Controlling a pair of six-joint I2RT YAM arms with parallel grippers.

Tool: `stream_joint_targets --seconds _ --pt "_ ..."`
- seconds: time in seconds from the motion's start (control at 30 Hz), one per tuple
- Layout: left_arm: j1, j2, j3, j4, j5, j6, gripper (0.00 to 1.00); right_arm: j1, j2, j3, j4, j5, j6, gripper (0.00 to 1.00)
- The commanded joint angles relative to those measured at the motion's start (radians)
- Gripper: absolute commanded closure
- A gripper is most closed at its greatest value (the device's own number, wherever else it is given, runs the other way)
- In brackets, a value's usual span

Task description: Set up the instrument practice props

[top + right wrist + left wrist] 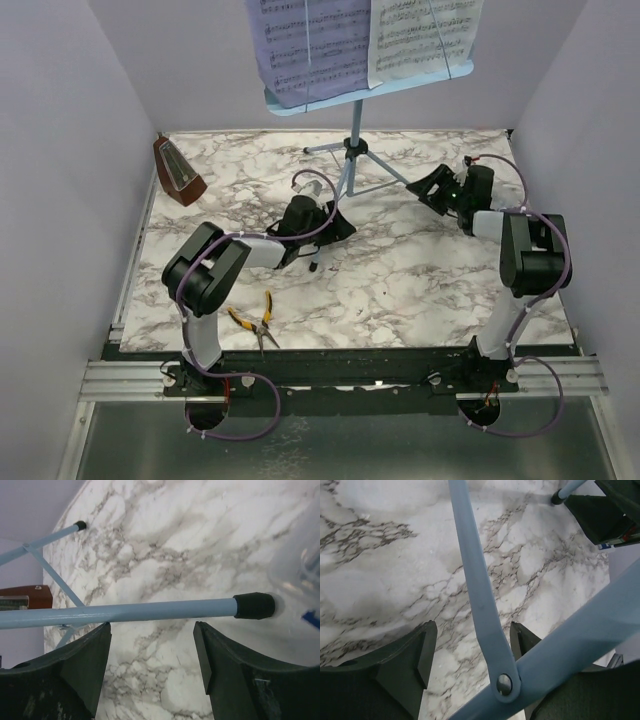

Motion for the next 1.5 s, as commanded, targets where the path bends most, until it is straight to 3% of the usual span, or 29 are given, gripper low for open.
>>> stream_joint_targets --seconds 0.0,0.2,0.43,0.8,1.07,1.47 --pt "-0.023 0.108 0.101 0.027 0.018 -0.053 0.35 -0.021 0.072 0.128 -0.008 0.001 -0.038 0.27" --pt "-0.047 0.228 0.231 0.042 0.028 -0.103 0.36 -0.050 0.153 0.291 -0.108 -0.049 -0.042 0.26" --pt "-0.080 0.370 0.405 0.046 0.045 -0.160 0.37 -0.059 0.072 0.353 -0.338 0.049 -0.109 0.25" --pt "-0.177 0.586 0.685 0.030 0.086 -0.245 0.37 -0.206 -0.296 0.209 -0.527 0.231 -0.129 0.24" --pt "-0.261 0.772 0.976 0.015 0.099 -0.309 0.36 -0.207 -0.543 0.055 -0.474 0.102 -0.108 0.25" --pt "-0.350 0.974 1.320 -0.107 -0.024 -0.352 0.24 -0.206 -0.702 -0.038 -0.474 0.057 -0.128 0.25"
